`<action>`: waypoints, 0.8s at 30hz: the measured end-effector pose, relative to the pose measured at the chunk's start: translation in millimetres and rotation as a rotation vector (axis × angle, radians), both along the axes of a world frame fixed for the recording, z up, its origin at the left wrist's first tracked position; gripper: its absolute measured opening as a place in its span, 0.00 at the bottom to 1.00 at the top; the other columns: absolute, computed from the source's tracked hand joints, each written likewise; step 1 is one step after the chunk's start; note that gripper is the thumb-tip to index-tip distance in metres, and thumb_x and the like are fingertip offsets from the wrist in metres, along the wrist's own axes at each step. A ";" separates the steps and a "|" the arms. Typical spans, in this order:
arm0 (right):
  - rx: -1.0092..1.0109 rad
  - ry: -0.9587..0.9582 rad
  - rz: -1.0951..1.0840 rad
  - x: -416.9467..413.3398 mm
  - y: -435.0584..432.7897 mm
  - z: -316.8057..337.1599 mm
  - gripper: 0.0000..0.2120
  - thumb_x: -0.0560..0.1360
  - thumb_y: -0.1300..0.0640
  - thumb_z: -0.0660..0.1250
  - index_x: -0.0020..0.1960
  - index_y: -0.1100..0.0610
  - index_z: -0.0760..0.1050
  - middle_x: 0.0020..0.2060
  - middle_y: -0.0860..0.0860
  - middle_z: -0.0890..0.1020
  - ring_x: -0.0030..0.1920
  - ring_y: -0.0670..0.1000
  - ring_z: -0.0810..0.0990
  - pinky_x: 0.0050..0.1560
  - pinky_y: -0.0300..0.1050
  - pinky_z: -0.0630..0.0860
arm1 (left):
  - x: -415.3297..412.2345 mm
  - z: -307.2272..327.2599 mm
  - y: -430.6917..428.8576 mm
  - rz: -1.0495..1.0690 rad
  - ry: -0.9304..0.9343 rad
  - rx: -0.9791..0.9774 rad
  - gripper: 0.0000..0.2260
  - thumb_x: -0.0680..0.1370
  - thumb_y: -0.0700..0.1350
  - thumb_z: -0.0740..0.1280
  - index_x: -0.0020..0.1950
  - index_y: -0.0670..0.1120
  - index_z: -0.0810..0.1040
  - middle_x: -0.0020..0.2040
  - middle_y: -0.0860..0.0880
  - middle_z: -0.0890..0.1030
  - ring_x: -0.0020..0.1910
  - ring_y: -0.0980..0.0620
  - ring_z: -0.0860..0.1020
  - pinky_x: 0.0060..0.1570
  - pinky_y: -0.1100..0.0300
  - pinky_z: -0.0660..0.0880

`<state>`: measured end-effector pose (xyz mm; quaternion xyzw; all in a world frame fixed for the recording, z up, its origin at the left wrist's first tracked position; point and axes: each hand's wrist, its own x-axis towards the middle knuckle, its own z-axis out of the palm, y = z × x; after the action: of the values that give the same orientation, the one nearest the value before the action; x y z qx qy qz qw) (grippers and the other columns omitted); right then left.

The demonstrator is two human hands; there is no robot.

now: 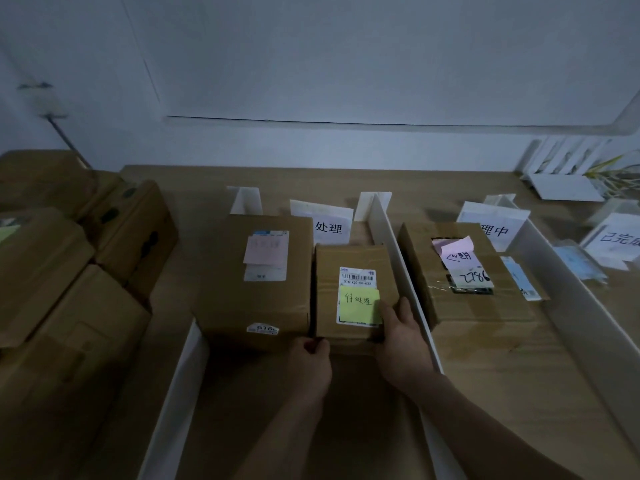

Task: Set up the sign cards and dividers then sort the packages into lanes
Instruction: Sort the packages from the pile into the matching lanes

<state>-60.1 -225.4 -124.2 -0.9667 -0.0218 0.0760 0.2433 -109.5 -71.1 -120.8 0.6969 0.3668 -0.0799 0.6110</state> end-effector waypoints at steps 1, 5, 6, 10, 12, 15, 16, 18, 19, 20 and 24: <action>-0.006 0.002 -0.001 2.7 0.8 -0.6 0.35 0.74 0.57 0.69 0.77 0.49 0.58 0.78 0.60 0.55 0.74 0.65 0.66 0.66 0.59 0.76 | 1.6 -0.1 0.2 -0.003 -0.002 -0.006 0.06 0.82 0.50 0.64 0.59 0.53 0.75 0.49 0.49 0.80 0.47 0.49 0.80 0.54 0.48 0.79; -0.025 0.024 -0.004 11.6 3.9 1.9 0.35 0.75 0.58 0.67 0.79 0.49 0.57 0.80 0.62 0.49 0.76 0.66 0.61 0.68 0.58 0.73 | 8.5 -2.2 0.7 -0.012 -0.005 -0.058 0.07 0.82 0.48 0.64 0.60 0.54 0.75 0.51 0.52 0.78 0.49 0.51 0.78 0.56 0.49 0.79; -0.026 0.018 -0.002 13.8 4.4 2.1 0.35 0.74 0.58 0.67 0.78 0.50 0.58 0.80 0.62 0.49 0.75 0.66 0.62 0.68 0.58 0.73 | 9.9 -2.6 0.9 -0.011 -0.008 -0.078 0.07 0.83 0.47 0.64 0.60 0.54 0.74 0.51 0.52 0.78 0.50 0.52 0.78 0.56 0.51 0.79; -0.035 0.014 -0.003 19.8 5.9 1.1 0.34 0.74 0.61 0.65 0.77 0.50 0.58 0.80 0.62 0.49 0.75 0.67 0.63 0.66 0.57 0.74 | 13.2 -5.6 3.5 -0.028 -0.023 -0.128 0.10 0.83 0.45 0.64 0.63 0.54 0.74 0.53 0.53 0.77 0.51 0.53 0.78 0.54 0.53 0.78; -0.048 0.021 -0.002 21.7 6.6 2.0 0.34 0.75 0.60 0.65 0.78 0.49 0.58 0.80 0.62 0.48 0.75 0.67 0.62 0.66 0.58 0.74 | 14.1 -6.1 5.4 -0.040 -0.026 -0.156 0.12 0.83 0.45 0.64 0.65 0.53 0.74 0.54 0.53 0.77 0.52 0.53 0.78 0.55 0.52 0.78; -0.070 0.026 -0.005 22.9 6.0 3.6 0.35 0.75 0.59 0.66 0.79 0.50 0.57 0.81 0.61 0.48 0.76 0.66 0.61 0.69 0.57 0.71 | 13.7 -5.9 7.5 -0.081 -0.030 -0.191 0.16 0.82 0.45 0.64 0.69 0.53 0.72 0.59 0.51 0.77 0.56 0.52 0.77 0.58 0.50 0.77; -0.068 0.018 -0.009 22.6 5.8 3.7 0.36 0.75 0.59 0.66 0.79 0.50 0.57 0.80 0.61 0.49 0.76 0.66 0.61 0.69 0.57 0.71 | 12.9 -5.6 8.5 -0.090 -0.030 -0.200 0.16 0.82 0.44 0.64 0.70 0.53 0.71 0.61 0.51 0.77 0.57 0.51 0.77 0.58 0.49 0.76; -0.064 0.010 -0.013 20.1 5.6 2.5 0.37 0.73 0.59 0.67 0.79 0.51 0.58 0.80 0.61 0.51 0.76 0.66 0.62 0.69 0.57 0.71 | 10.0 -4.8 11.1 -0.097 -0.034 -0.218 0.16 0.82 0.44 0.64 0.70 0.53 0.71 0.61 0.50 0.77 0.57 0.51 0.77 0.57 0.51 0.76; -0.060 0.012 -0.020 18.2 5.9 1.9 0.37 0.73 0.58 0.67 0.79 0.51 0.58 0.80 0.61 0.53 0.76 0.66 0.62 0.69 0.56 0.72 | 7.8 -4.1 12.8 -0.099 -0.036 -0.233 0.16 0.82 0.44 0.64 0.70 0.53 0.71 0.60 0.51 0.77 0.56 0.52 0.77 0.54 0.52 0.76; -0.050 0.006 -0.025 16.3 6.0 1.2 0.38 0.72 0.56 0.68 0.79 0.50 0.58 0.79 0.61 0.55 0.75 0.65 0.63 0.68 0.56 0.73 | 5.3 -2.5 14.3 -0.101 -0.036 -0.248 0.16 0.82 0.44 0.64 0.69 0.53 0.71 0.59 0.51 0.77 0.55 0.52 0.77 0.50 0.54 0.75; -0.038 -0.053 -0.045 6.8 7.0 -0.9 0.40 0.68 0.49 0.70 0.77 0.50 0.61 0.74 0.60 0.64 0.74 0.63 0.64 0.68 0.56 0.73 | -7.2 6.1 25.6 -0.096 -0.058 -0.251 0.15 0.81 0.46 0.66 0.67 0.54 0.73 0.56 0.52 0.79 0.54 0.52 0.78 0.52 0.51 0.75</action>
<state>-53.3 -218.4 -125.1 -0.9731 -0.0048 0.0453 0.2259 -116.7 -45.5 -114.6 0.6339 0.3023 -0.1341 0.6992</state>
